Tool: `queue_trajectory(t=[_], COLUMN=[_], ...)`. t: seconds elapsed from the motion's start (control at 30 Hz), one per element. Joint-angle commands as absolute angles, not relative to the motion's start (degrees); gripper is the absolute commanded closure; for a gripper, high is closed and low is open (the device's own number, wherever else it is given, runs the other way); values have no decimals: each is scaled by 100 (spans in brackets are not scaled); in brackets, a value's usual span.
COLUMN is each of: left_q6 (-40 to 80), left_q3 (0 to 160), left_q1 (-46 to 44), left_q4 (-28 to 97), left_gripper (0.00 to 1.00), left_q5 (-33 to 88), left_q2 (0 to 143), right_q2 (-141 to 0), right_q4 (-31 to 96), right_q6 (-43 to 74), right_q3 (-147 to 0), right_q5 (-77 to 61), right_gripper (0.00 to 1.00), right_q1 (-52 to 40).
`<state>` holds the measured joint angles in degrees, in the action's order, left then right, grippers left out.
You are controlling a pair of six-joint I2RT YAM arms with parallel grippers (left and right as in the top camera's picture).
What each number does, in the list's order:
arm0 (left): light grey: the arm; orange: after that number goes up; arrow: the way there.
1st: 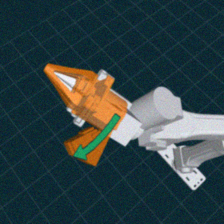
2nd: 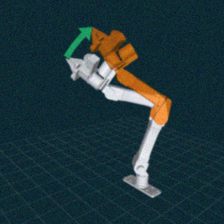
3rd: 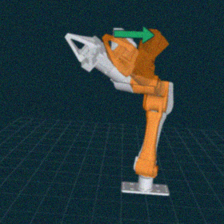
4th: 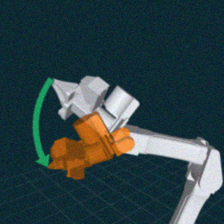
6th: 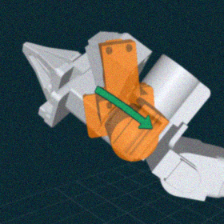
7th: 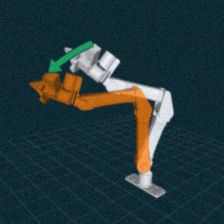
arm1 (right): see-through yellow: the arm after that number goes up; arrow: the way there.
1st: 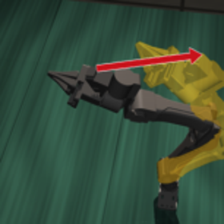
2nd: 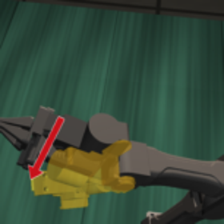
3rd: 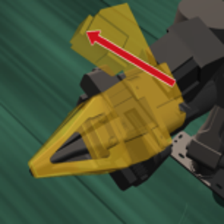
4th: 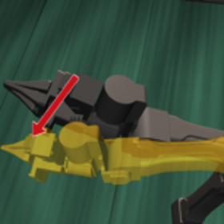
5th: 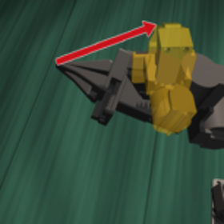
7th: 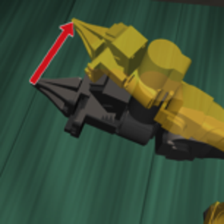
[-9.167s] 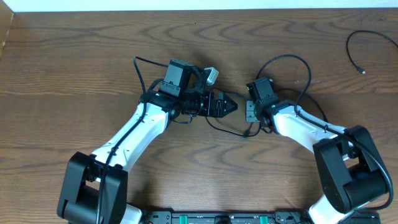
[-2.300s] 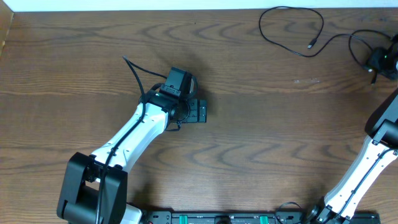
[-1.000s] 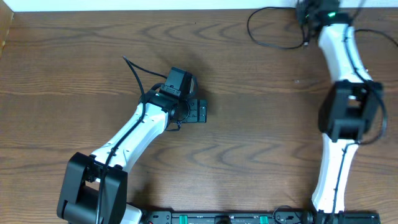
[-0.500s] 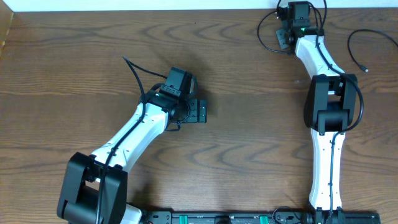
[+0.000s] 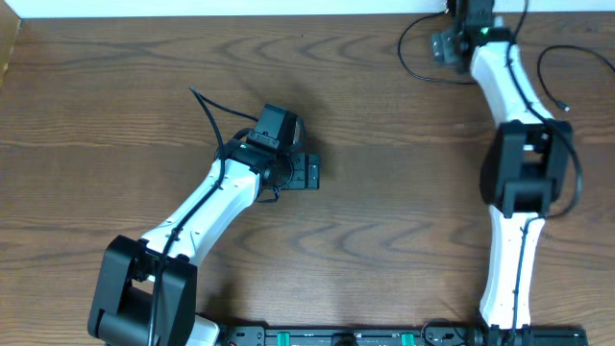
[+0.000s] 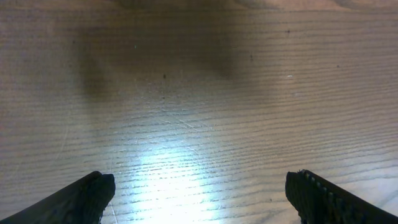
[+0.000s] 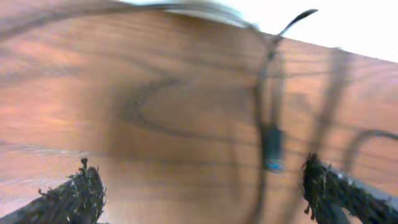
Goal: Untangle cables
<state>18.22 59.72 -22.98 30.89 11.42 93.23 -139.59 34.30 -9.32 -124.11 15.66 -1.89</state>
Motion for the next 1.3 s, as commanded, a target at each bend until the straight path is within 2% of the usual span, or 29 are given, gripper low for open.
queue_trajectory(t=[0.0, 0.17, 0.27, 0.33, 0.37, 0.43, 0.5, 0.63, 0.7, 0.77, 0.87, 1.03, 1.07, 1.1, 1.13, 1.27], left_q6=[1828, 1828, 1828, 1828, 1828, 1831, 1831, 1828, 1831, 1828, 1831, 1828, 1828, 1828, 1828, 1828], left_q3=[6023, 6023, 6023, 6023, 6023, 6023, 6023, 6023, 6023, 6023, 6023, 6023, 6023, 6023, 6023, 6023], left_q1=[-2294, -2294, -2294, -2294, -2294, -2294, -2294, -2294, -2294, -2294, -2294, -2294, -2294, -2294, -2294, -2294], left_q4=[3103, 3103, 3103, 3103, 3103, 3103, 3103, 3103, 3103, 3103, 3103, 3103, 3103, 3103, 3103, 3103], left_gripper=[5, 5, 5, 5, 5, 5, 5, 5, 5, 5, 5, 5, 5, 5, 5, 5], left_q5=[1068, 1066, 1066, 1066, 1066, 1066, 1066, 1066, 1066, 1066, 1066, 1066, 1066, 1066, 1066, 1066], left_q2=[9247, 9247, 9247, 9247, 9247, 9247, 9247, 9247, 9247, 9247, 9247, 9247, 9247, 9247, 9247, 9247], right_q2=[-13240, -13227, -13227, -13235, -13235, -13235, -13235, -13235, -13235, -13238, -13238, -13238, -13238, -13238, -13238, -13240], right_q4=[3695, 4230, 4720, 4941, 5039, 5203, 5332, 5631, 5623, 5502, 5196, 4925, 4923, 4915, 4877, 4403], right_q6=[-255, -257, 115, 510, 696, 958, 1068, 902, 755, 856, 1422, 1732, 1732, 1734, 1737, 1984], right_q3=[-12473, -12470, -12470, -12466, -12446, -12427, -12394, -12307, -12191, -11983, -11699, -11581, -11581, -11581, -11579, -11535], right_q5=[1232, 454, 711, 906, 939, 926, 904, 888, 891, 950, 1028, 956, 1057, 1186, 1347, 1673], right_gripper=[1, 1, 23, 48, 65, 78, 83, 79, 72, 58, 42, 37, 31, 20, 1, 1], right_q1=[73, 410, 648, 810, 908, 1094, 1249, 1531, 1636, 1769, 2067, 2493, 2569, 2628, 2694, 2978])
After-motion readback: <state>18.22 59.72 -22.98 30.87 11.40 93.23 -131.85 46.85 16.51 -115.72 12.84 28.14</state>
